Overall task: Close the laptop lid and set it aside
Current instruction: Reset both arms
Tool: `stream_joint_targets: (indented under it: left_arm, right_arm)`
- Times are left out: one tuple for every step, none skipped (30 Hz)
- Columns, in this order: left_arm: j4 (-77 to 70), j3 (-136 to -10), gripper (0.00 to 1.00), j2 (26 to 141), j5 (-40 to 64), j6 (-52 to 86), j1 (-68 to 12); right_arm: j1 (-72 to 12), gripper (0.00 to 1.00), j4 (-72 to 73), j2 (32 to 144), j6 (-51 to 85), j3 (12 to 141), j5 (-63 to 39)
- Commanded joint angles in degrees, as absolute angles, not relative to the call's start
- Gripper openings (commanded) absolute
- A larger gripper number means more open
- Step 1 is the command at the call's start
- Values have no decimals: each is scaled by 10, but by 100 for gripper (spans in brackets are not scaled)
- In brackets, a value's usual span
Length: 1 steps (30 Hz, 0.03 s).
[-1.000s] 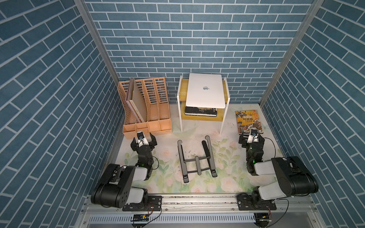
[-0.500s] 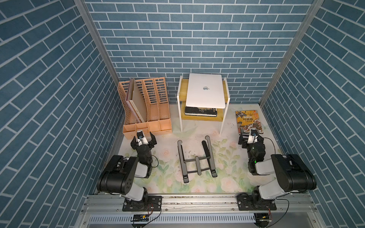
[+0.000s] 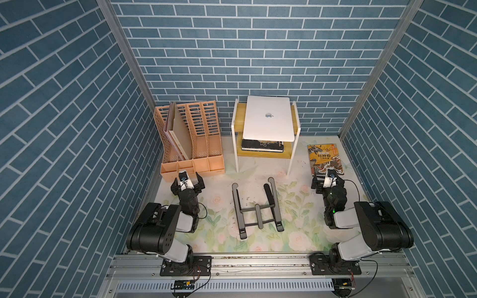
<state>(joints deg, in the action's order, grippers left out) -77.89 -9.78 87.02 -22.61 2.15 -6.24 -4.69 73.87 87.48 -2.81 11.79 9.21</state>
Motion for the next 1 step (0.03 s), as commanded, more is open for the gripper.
stream_joint_targets:
  left_arm:
    - [-784,-100,100,872,-221,22,-58]
  right_arm:
    - [-44,100,756,878,-15,116,86]
